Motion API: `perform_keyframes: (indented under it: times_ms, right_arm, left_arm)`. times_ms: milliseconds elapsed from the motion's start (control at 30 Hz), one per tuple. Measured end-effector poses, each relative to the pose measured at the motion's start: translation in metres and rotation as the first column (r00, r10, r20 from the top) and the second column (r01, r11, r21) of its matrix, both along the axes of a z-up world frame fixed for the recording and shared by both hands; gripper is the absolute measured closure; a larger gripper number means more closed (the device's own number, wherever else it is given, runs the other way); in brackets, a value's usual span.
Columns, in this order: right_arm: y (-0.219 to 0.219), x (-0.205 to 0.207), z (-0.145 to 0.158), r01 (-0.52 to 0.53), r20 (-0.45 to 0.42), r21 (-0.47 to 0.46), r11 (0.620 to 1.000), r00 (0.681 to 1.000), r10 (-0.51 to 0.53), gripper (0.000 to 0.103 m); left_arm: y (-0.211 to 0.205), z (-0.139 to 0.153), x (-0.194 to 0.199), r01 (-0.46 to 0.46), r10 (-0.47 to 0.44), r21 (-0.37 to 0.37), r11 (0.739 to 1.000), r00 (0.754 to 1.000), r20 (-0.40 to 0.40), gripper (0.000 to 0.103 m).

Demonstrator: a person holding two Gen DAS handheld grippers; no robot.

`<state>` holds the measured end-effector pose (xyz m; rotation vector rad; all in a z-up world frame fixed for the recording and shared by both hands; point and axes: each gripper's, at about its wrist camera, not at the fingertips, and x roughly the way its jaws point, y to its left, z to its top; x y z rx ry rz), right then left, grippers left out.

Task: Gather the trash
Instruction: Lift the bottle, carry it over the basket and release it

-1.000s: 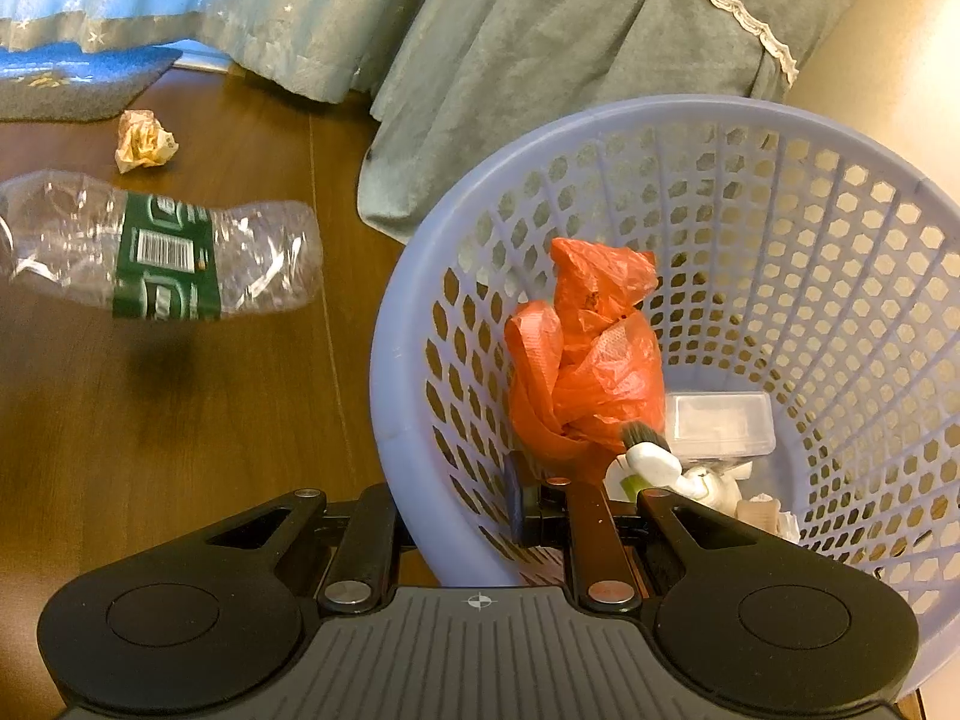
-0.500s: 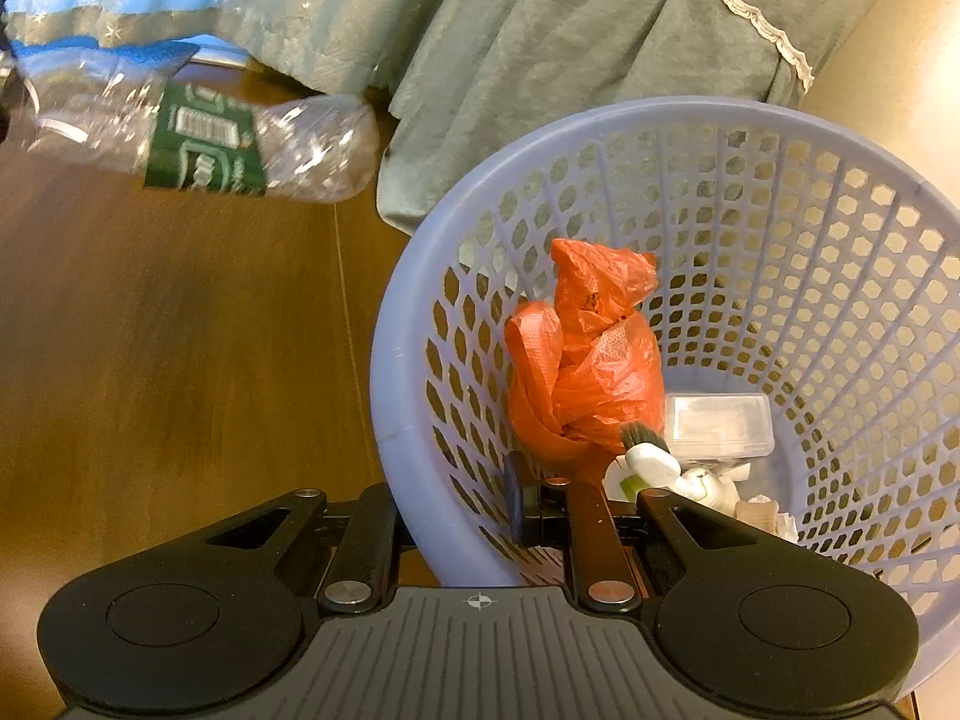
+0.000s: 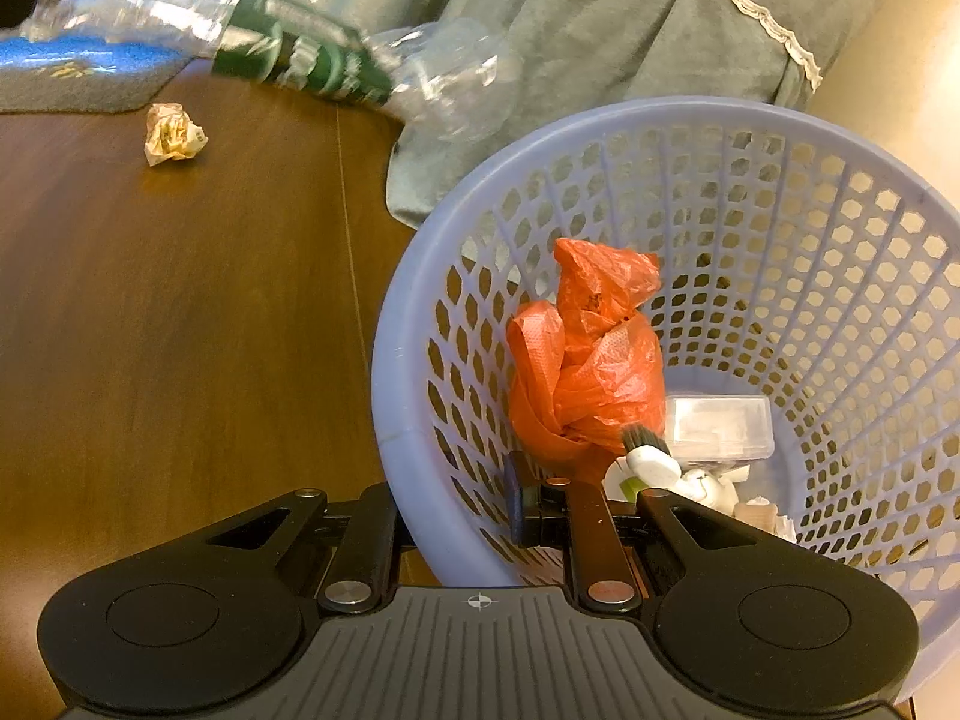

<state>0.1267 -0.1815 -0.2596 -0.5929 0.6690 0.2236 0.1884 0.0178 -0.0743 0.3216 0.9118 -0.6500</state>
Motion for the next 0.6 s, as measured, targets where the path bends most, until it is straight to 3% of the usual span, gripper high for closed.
perform_keyframes:
  times_ms: [600]
  right_arm:
    - [0.001, 0.001, -0.003, -0.019, -0.005, -0.022, 1.0, 1.0, 0.019, 0.089]
  left_arm:
    - [-0.04, 0.023, -0.005, 0.13, -0.132, -0.067, 0.989, 0.991, -0.022, 0.075]
